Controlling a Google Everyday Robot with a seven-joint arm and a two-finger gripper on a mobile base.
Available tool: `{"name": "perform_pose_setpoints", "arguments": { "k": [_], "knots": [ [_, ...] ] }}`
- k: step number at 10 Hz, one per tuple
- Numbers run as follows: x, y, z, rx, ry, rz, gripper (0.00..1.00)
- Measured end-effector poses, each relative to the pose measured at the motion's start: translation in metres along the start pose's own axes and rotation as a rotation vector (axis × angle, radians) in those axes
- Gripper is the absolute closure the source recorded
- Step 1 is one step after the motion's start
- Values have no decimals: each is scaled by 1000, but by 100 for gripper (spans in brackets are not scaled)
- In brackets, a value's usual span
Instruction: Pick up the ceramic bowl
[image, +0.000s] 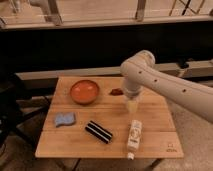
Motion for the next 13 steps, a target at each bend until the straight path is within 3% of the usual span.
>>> {"name": "perform_pose_setpoints", "arguments": {
  "k": [13],
  "knots": [
    [-50, -23, 21, 13, -19, -166, 20]
  ]
}}
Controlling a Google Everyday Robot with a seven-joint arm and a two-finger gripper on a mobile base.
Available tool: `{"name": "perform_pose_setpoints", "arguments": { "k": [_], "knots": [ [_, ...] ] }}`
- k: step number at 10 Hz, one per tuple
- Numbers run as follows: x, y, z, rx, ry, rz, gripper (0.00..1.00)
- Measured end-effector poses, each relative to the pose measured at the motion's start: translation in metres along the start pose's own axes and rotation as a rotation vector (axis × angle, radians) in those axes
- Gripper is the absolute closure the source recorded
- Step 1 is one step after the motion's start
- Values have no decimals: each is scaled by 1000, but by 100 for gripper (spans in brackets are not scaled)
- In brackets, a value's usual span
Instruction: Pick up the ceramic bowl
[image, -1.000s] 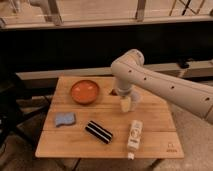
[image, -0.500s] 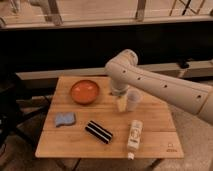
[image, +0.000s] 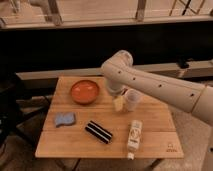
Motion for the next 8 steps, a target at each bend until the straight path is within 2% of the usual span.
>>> {"name": "perform_pose_setpoints", "arguments": {
  "k": [8],
  "knots": [
    [-17, -11, 20, 7, -24, -80, 20]
  ]
}}
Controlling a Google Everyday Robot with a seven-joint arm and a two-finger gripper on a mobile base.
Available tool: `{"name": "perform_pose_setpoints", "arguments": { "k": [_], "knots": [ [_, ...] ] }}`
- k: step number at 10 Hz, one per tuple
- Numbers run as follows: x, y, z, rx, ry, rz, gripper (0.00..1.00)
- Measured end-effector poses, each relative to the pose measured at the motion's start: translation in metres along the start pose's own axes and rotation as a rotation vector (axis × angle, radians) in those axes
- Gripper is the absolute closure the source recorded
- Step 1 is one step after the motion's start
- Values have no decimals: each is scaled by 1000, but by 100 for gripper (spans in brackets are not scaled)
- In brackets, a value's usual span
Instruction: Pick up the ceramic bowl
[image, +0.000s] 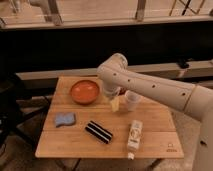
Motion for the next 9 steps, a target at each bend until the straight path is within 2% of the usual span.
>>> {"name": "perform_pose_setpoints", "arguments": {
  "k": [9],
  "knots": [
    [-12, -14, 27, 3, -41, -78, 20]
  ]
}}
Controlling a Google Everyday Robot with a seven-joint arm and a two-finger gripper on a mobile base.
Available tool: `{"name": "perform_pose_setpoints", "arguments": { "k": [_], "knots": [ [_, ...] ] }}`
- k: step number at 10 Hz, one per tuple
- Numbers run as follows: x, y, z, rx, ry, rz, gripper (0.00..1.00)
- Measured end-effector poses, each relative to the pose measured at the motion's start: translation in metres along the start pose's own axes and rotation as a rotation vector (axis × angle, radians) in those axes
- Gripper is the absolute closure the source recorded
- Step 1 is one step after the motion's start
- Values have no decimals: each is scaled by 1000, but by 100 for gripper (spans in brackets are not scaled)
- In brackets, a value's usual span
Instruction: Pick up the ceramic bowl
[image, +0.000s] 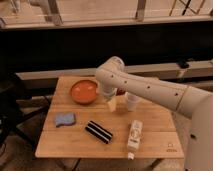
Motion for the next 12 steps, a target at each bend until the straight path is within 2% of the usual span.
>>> {"name": "perform_pose_setpoints", "arguments": {
  "k": [12],
  "knots": [
    [1, -27, 32, -5, -53, -76, 20]
  ]
}}
